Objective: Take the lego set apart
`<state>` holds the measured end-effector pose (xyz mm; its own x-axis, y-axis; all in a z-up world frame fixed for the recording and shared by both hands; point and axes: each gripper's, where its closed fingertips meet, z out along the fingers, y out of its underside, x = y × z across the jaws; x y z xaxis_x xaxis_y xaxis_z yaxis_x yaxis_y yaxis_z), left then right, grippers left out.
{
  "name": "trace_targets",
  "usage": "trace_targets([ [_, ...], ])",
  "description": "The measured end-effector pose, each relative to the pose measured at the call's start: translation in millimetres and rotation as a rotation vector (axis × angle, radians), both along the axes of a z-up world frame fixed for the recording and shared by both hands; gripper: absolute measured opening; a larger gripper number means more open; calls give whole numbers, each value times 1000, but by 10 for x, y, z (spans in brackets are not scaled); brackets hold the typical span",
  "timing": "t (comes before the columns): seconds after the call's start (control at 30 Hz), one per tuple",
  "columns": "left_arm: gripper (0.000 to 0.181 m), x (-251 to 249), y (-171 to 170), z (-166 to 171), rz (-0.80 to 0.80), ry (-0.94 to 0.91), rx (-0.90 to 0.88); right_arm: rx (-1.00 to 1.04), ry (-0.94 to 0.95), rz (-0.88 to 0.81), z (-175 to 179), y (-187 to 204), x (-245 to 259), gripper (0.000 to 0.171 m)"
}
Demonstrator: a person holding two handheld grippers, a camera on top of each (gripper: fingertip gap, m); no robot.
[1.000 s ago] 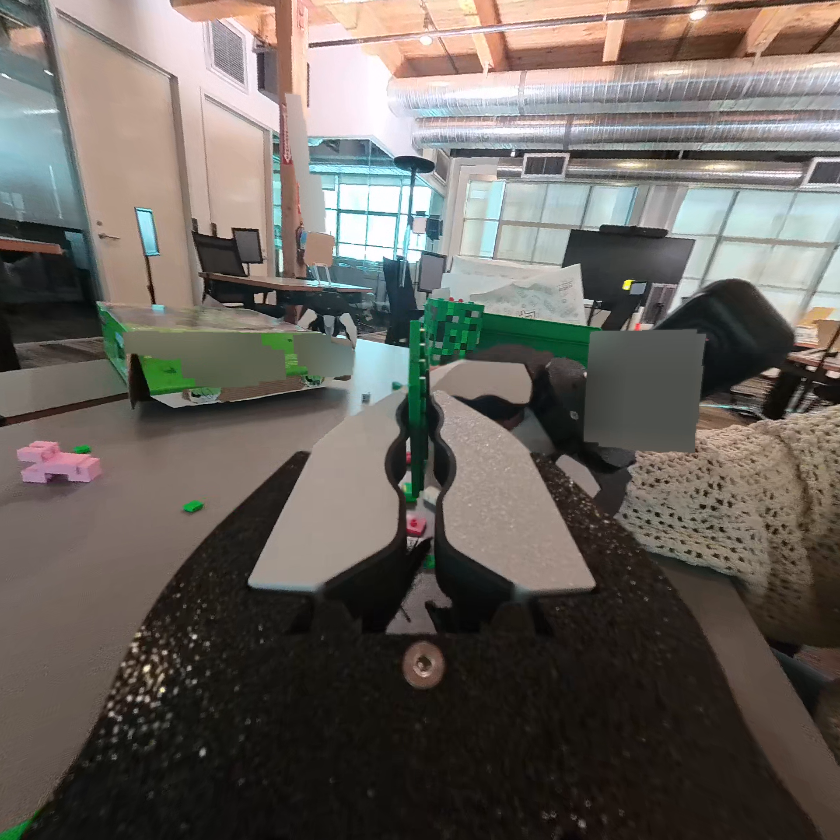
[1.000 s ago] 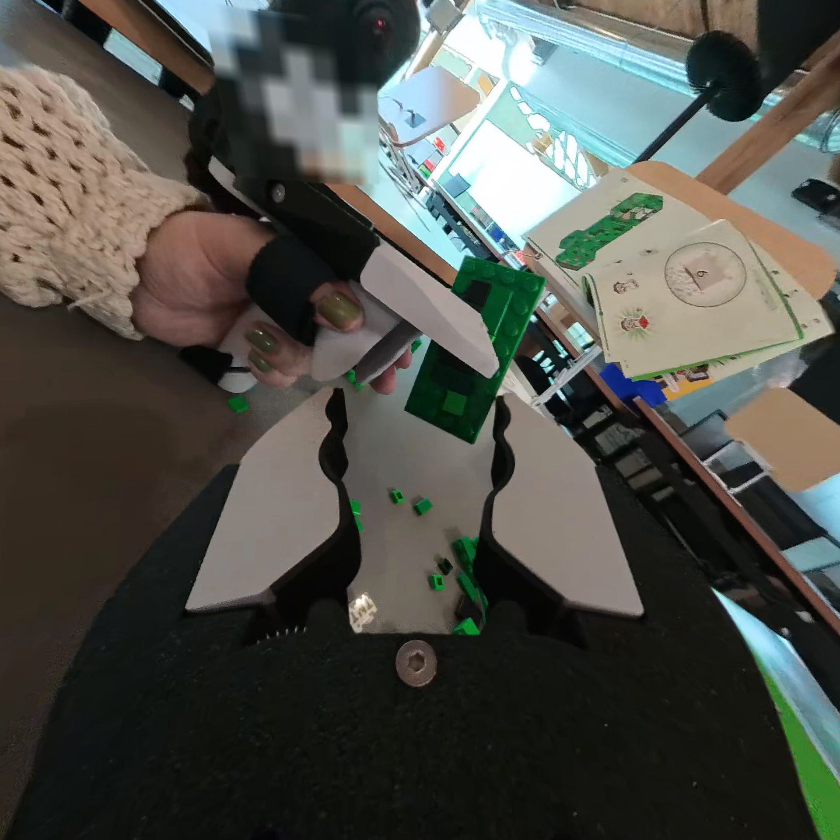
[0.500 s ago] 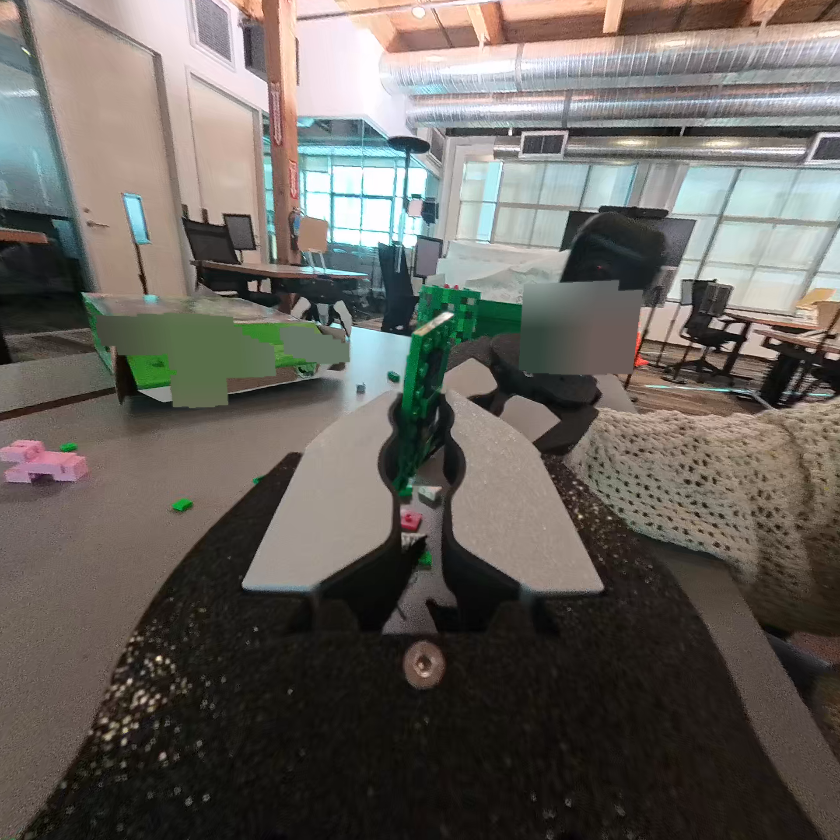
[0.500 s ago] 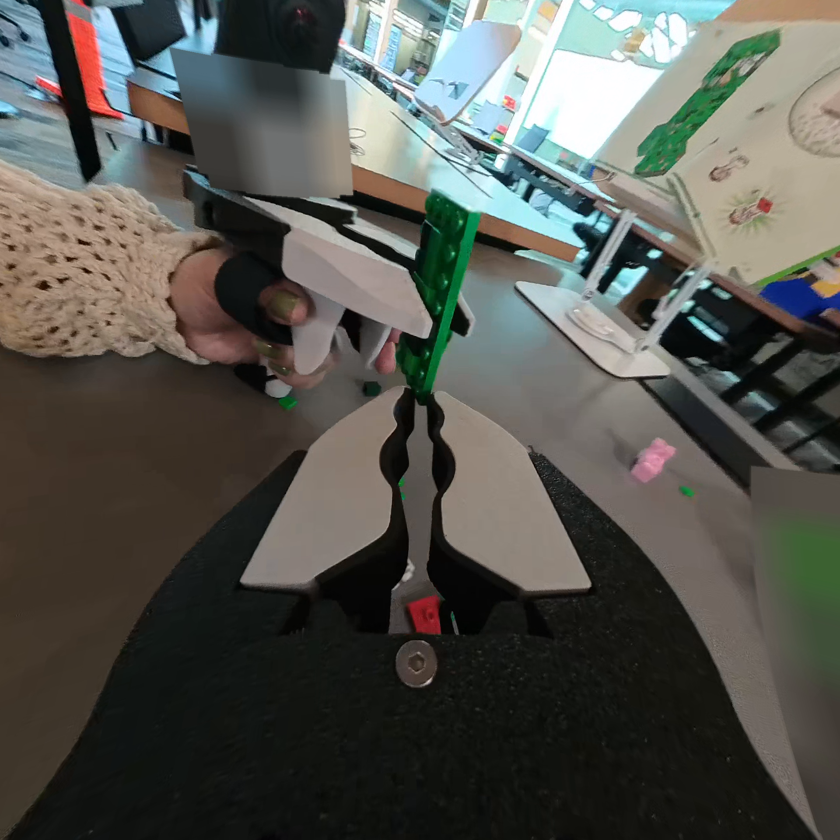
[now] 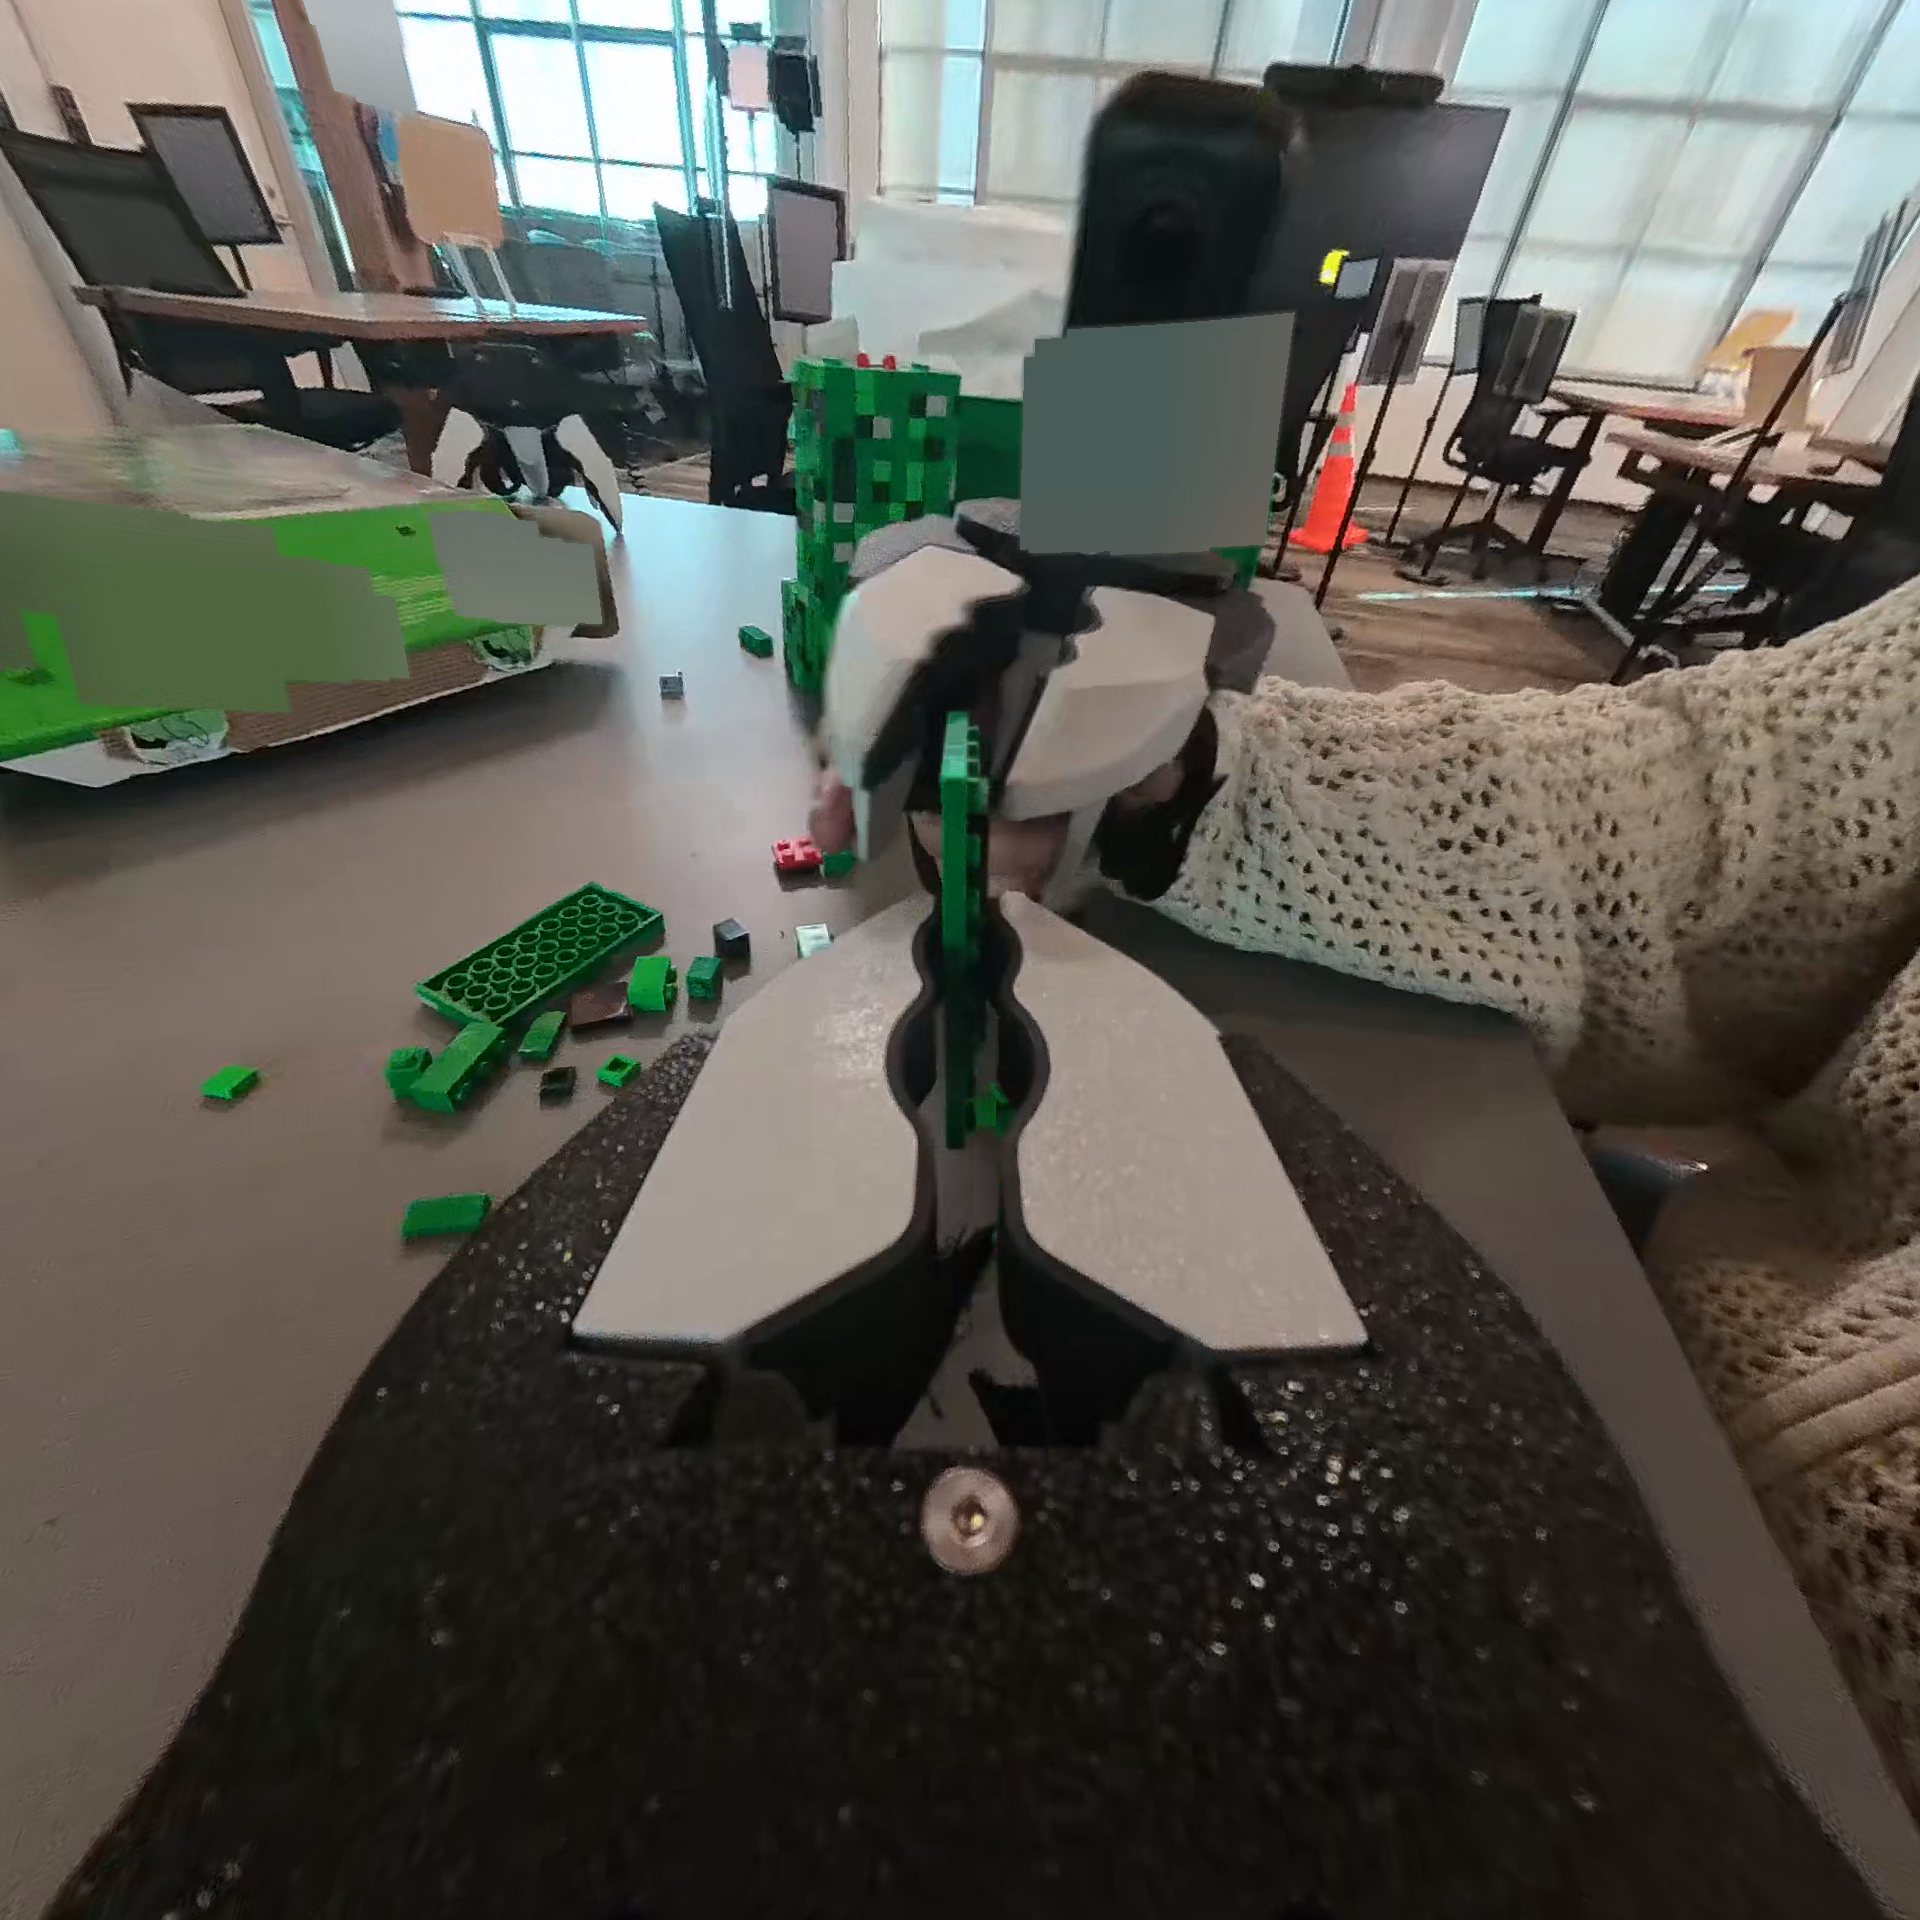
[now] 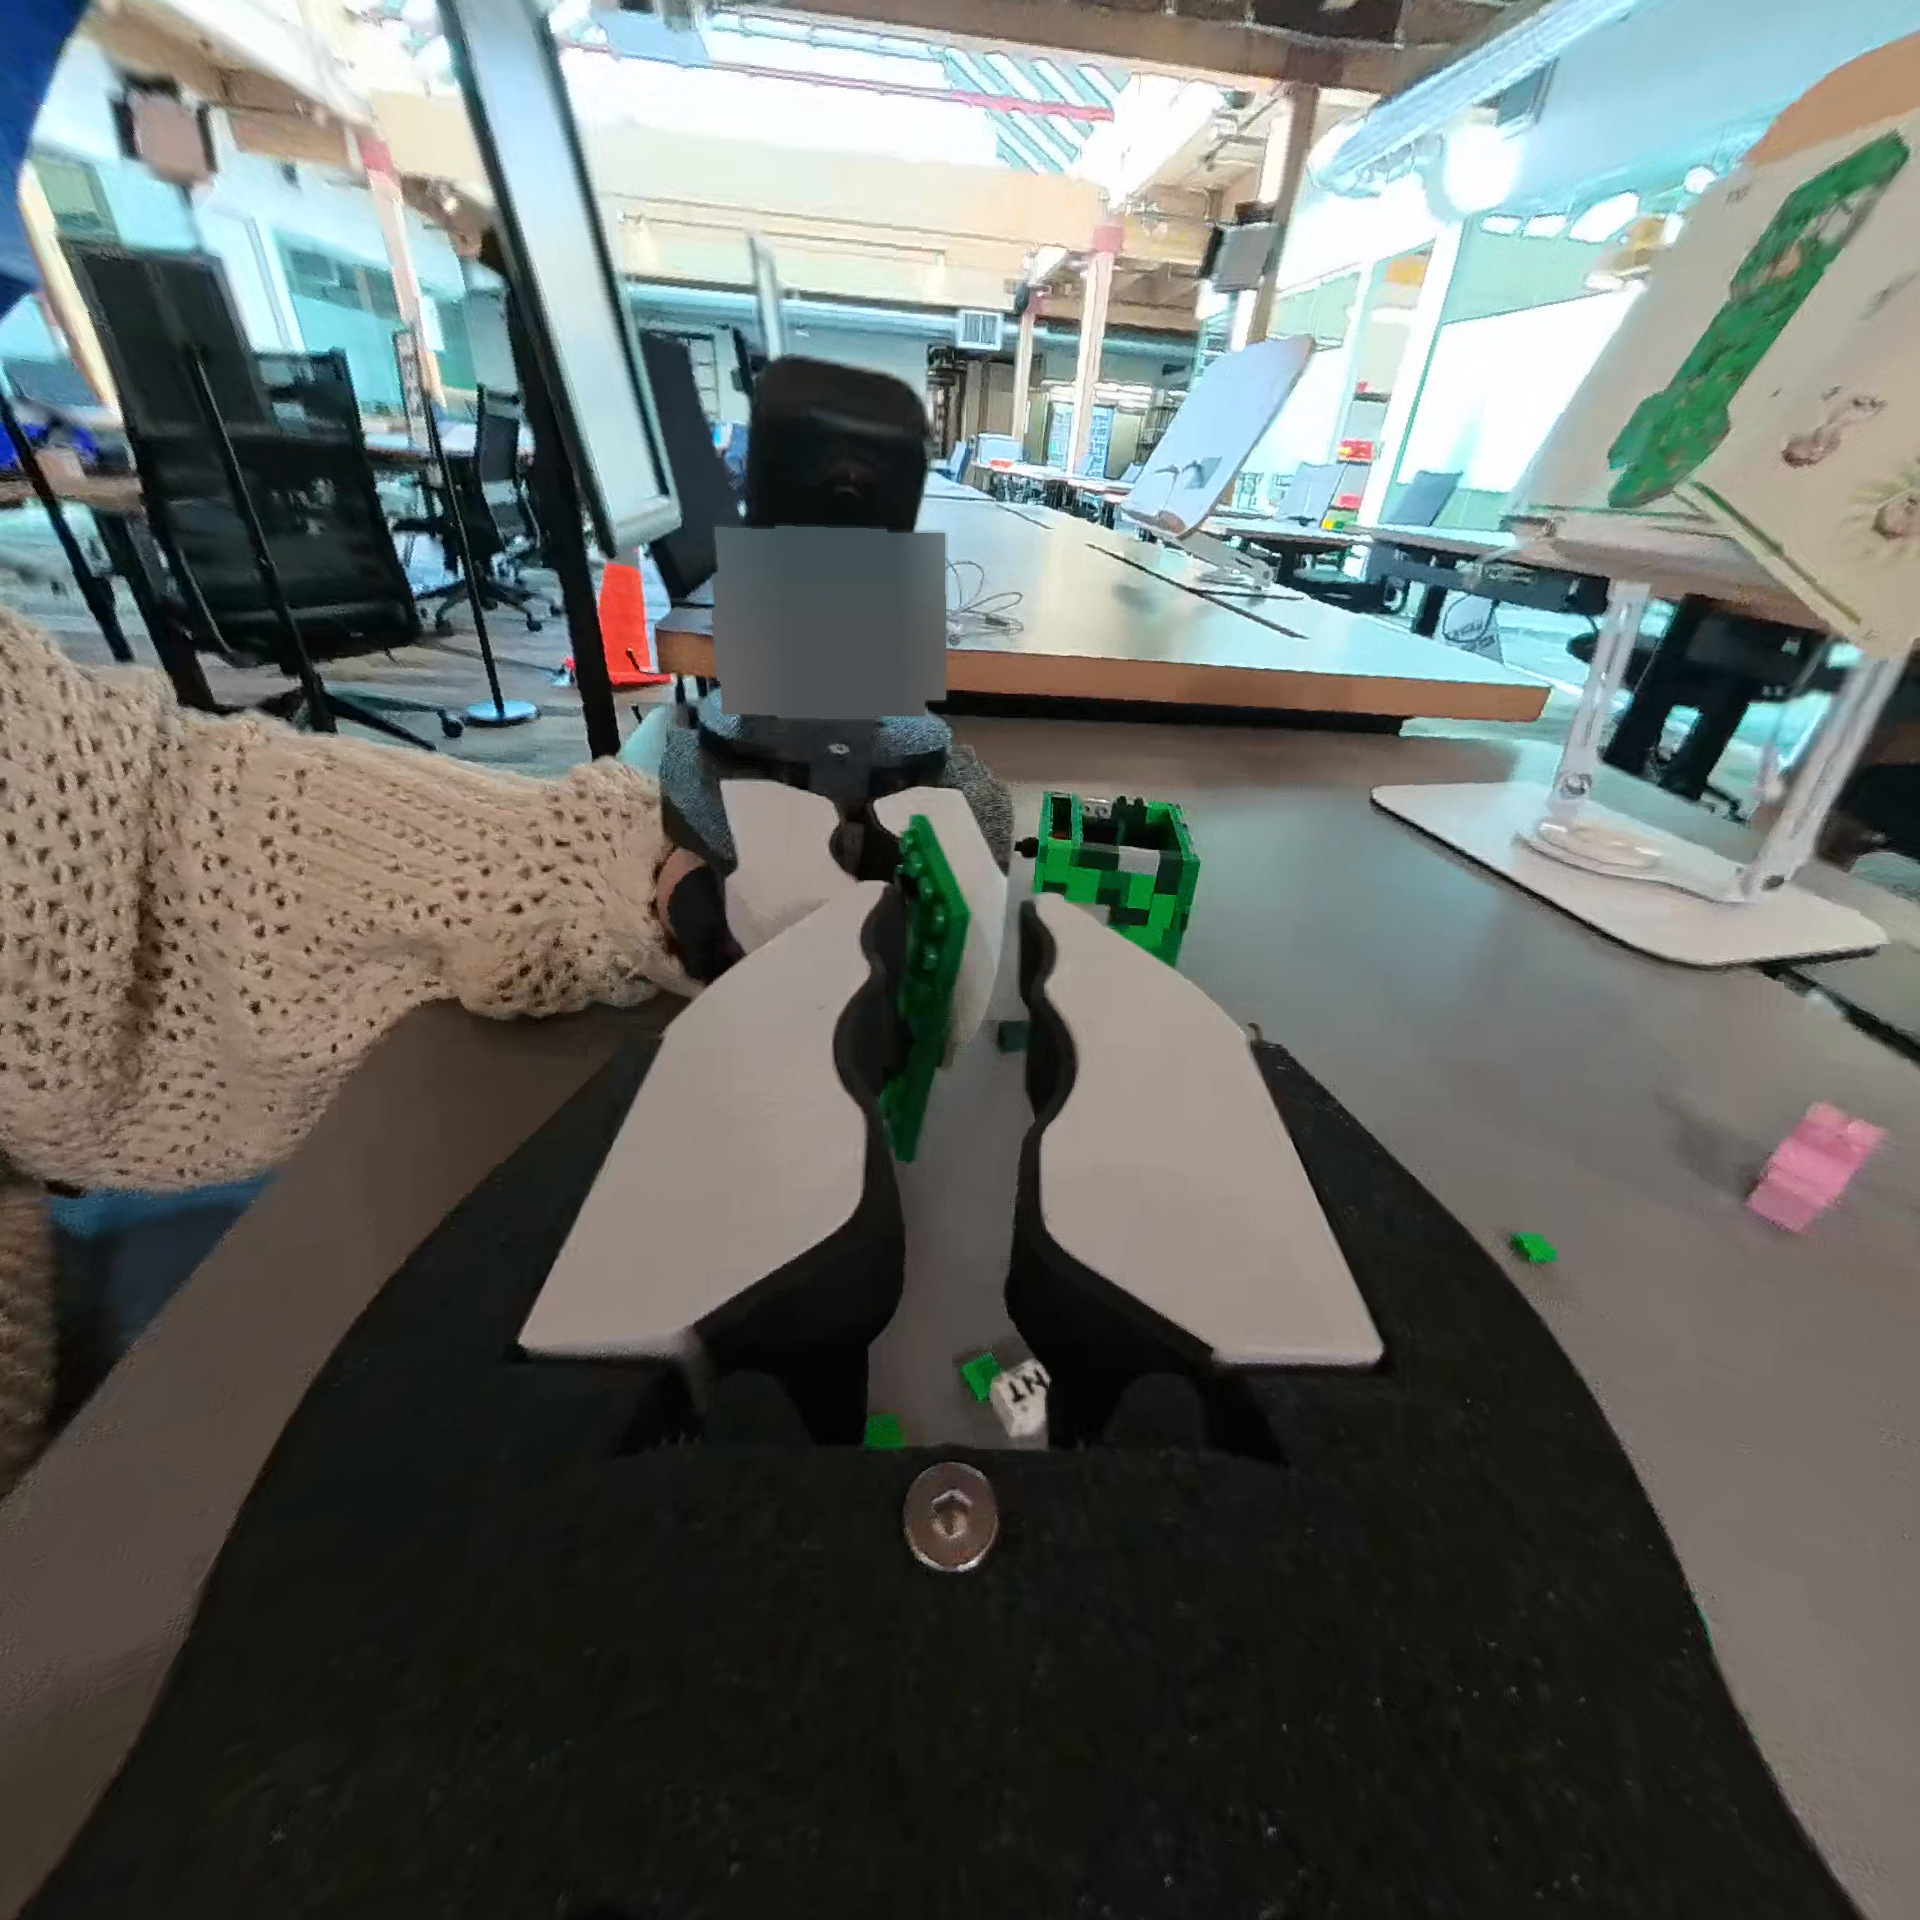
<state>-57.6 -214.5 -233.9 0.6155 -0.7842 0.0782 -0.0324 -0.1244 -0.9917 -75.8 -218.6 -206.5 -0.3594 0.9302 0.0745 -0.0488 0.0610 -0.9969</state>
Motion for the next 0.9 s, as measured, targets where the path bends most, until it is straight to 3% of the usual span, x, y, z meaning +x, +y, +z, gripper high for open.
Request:
trace_targets([
  [0.17,11,-48,28,71,48,-17,64,63,19,-6,51,-55,15,7],
  [0.2,19,-125,101,113,138,-17,109,32,27,-21,81,-22,8,4],
  [0.3,81,-275,206,192,352,124,279,-119,91,-87,210,145,7,4],
  [0.37,96,-291,277,112,442,285,317,-269,139,-88,287,224,16,3],
  [0.47,69,-269,307,123,548,468,454,-456,144,-27,294,241,-9,4],
  [0.57,42,-320,295,202,639,549,545,-518,144,-22,264,267,-35,3],
  [0.8,36,-416,306,167,625,504,415,-505,119,-67,209,305,-78,4],
  [0.9,36,-454,326,91,603,516,341,-364,126,-214,180,441,-74,6],
])
